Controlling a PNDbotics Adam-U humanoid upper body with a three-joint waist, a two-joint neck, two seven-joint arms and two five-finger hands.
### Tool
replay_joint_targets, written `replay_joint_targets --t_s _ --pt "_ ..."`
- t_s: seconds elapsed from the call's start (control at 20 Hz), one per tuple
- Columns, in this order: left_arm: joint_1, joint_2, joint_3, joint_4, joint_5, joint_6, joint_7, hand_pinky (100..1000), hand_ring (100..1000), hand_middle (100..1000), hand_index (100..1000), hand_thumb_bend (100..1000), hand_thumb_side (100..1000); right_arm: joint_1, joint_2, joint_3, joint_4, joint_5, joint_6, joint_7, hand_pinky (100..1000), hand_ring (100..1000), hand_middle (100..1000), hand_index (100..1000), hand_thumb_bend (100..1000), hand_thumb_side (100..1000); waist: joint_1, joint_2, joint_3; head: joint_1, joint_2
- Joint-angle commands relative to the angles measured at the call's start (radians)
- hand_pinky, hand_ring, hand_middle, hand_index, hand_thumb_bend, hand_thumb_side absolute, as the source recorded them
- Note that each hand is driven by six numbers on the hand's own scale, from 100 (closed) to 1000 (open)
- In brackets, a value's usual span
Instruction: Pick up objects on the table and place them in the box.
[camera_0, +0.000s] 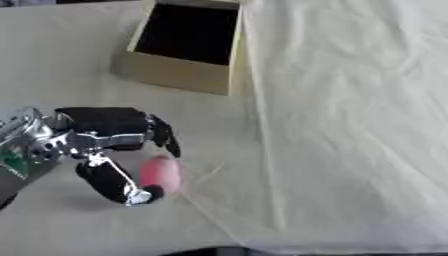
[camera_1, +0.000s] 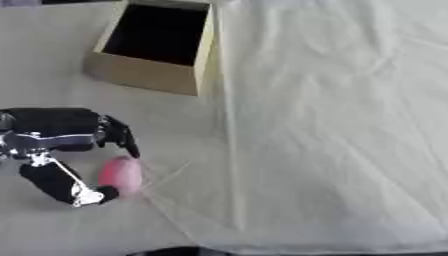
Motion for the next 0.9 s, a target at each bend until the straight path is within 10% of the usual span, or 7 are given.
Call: replay_joint_targets --t_s 0.05,0.6,0.9 --pt "-0.006 0.009 0.005 -0.013 -0.047 -0.012 -0.013 655 777 739 828 276 278 -0.013 -0.012 -0.006 -0.015 -0.008 -0.001 0.002 879 777 699 835 100 922 -0.003 -0.016 0.0 0.003 0.006" --pt "0.0 -0.004 -0.004 0.005 -0.162 -0.047 -0.077 648 766 760 845 287 265 -0.015 -0.01 -0.003 -0.015 -0.013 -0.003 0.007 879 772 690 832 100 922 -0.004 -0.012 0.002 0.004 0.006" --pt "-0.004 -0.021 -0.012 0.027 -0.189 -0.061 -0.072 523 636 624 783 209 255 -0.014 -0.007 -0.004 -0.015 -0.016 -0.003 0.007 880 772 688 832 100 922 -0.005 -0.011 0.001 0.003 0.004"
